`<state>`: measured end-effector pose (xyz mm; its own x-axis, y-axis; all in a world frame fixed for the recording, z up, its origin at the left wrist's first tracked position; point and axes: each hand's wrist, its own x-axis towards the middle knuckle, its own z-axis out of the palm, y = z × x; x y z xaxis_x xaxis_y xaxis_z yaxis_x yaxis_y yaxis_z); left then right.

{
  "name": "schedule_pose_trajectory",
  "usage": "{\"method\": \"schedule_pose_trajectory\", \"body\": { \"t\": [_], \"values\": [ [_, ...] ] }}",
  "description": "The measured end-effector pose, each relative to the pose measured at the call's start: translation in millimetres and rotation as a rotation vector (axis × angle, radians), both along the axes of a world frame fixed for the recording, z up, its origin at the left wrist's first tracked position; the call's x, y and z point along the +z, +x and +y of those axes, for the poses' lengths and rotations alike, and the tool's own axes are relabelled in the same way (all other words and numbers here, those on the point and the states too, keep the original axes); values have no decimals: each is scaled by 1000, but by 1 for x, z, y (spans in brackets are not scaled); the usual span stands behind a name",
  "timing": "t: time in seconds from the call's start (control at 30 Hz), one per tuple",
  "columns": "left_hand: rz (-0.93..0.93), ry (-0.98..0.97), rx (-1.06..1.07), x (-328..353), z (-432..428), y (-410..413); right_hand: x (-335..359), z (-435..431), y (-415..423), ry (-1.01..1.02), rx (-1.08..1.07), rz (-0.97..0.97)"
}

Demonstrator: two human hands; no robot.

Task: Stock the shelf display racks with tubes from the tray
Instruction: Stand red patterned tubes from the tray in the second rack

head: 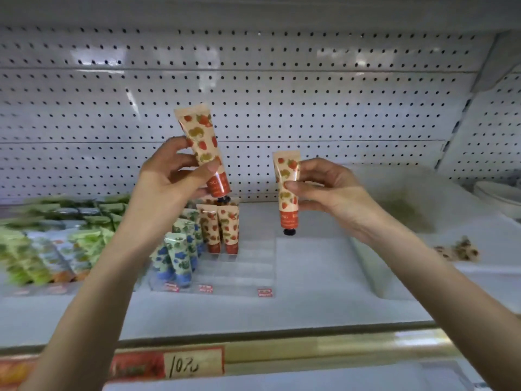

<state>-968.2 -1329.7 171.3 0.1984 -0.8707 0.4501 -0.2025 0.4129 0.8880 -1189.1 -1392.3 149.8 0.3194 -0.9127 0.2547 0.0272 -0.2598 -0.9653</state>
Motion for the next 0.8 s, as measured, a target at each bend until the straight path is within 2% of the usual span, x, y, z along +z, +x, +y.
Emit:
{"method": "schedule_pose_trajectory", "body": {
  "t": [0.27, 0.4, 0.8],
  "values": [
    [-23, 3, -25, -11, 11, 49, -47, 12, 81, -11, -84, 18],
    [-93, 17, -36, -18, 17, 65, -66, 15, 111, -63, -137, 41],
    [-169, 38, -2, -28, 21, 96, -100, 21, 140, -55, -194, 109]
  ]
}}
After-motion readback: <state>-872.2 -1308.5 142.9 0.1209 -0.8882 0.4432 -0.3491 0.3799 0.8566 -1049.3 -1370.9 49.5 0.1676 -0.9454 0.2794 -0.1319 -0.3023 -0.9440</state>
